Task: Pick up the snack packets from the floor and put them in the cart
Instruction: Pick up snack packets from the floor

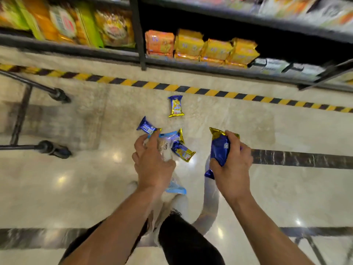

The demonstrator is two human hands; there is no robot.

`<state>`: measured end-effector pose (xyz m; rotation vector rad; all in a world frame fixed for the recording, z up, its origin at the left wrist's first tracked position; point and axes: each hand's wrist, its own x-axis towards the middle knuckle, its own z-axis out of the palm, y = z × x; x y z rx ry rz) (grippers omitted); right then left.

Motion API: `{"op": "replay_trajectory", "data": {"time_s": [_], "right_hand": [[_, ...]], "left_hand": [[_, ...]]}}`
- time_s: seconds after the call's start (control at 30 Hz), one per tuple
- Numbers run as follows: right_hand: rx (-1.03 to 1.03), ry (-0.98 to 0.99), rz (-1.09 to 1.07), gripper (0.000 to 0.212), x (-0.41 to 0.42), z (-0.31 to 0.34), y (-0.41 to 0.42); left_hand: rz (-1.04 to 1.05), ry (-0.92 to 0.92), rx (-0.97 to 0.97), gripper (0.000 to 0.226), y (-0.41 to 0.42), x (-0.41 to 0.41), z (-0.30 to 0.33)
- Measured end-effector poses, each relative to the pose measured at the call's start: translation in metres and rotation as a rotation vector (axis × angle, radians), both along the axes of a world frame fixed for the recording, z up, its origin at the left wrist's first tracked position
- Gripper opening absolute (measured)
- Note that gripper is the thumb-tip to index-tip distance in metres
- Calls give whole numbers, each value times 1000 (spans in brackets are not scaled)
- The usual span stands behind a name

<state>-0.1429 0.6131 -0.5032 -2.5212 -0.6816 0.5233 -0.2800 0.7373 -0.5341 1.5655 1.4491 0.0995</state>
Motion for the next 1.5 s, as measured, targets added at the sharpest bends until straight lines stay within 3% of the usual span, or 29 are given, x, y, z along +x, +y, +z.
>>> {"op": "replay_trajectory", "data": {"time_s": [0.2,0.37,0.6,0.73,1.07,1.5], "right_hand": [[64,24,94,83,-17,159,58],[165,34,174,81,-63,245,103],[277,169,390,79,-154,337,145],[302,180,558,79,-190,363,153],[287,226,810,82,-262,388,144],[227,169,881,82,-379,377,192]], "left_hand": [[33,-30,66,90,56,-35,158],[127,-99,162,88,86,-76,265],[297,-2,377,82,88,-164,375],[416,9,432,80,65,-208,403],[622,6,353,86,4,-275,424],[677,4,394,78,66,-405,411]]}}
